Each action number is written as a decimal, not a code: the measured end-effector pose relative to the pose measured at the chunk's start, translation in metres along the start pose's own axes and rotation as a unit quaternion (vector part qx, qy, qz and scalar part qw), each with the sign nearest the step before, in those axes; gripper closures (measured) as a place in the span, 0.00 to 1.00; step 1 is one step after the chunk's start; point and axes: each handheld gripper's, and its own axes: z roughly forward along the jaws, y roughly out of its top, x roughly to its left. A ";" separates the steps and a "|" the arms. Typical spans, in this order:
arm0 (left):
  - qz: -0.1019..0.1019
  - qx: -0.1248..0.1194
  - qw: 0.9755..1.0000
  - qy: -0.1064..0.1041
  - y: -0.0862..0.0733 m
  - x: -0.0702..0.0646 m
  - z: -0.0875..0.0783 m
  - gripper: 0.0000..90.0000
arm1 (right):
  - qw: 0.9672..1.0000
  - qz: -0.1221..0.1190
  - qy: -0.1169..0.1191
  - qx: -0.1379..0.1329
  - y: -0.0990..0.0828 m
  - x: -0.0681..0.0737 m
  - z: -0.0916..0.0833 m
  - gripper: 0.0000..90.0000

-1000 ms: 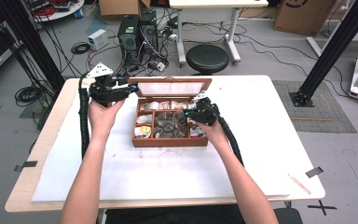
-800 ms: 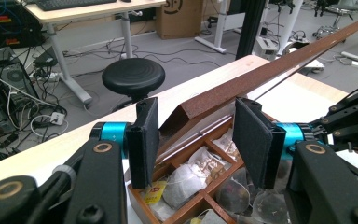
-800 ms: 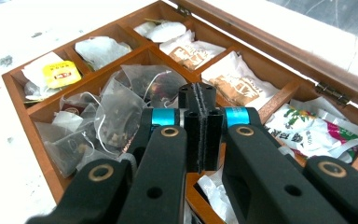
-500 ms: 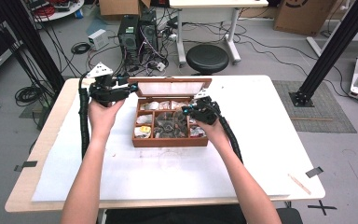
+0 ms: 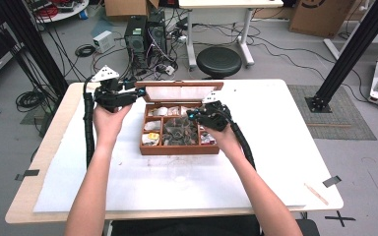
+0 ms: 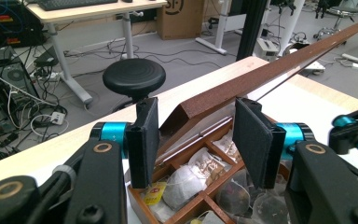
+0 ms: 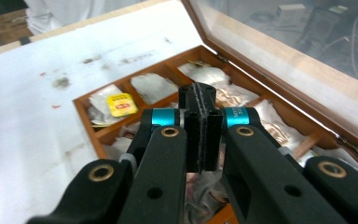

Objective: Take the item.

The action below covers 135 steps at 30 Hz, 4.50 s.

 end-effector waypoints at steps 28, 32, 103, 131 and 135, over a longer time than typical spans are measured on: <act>-0.001 0.003 1.000 0.005 0.002 -0.001 0.001 0.57 | 0.992 -0.046 0.105 -0.053 -0.002 0.056 -0.048 1.00; 0.000 0.003 1.000 0.005 0.002 -0.001 0.001 0.57 | 0.990 -0.048 0.117 -0.060 -0.005 0.063 -0.054 1.00; 0.001 0.002 1.000 0.007 0.002 -0.001 0.001 0.57 | 0.984 -0.029 0.177 0.000 -0.066 0.086 -0.040 0.87; 0.000 0.000 1.000 0.009 0.002 -0.002 0.001 0.56 | 0.993 -0.005 0.106 -0.052 -0.059 0.055 -0.069 0.58; -0.001 -0.001 1.000 0.009 0.001 -0.002 0.001 0.56 | 0.995 -0.009 0.085 -0.057 -0.060 0.046 -0.075 0.57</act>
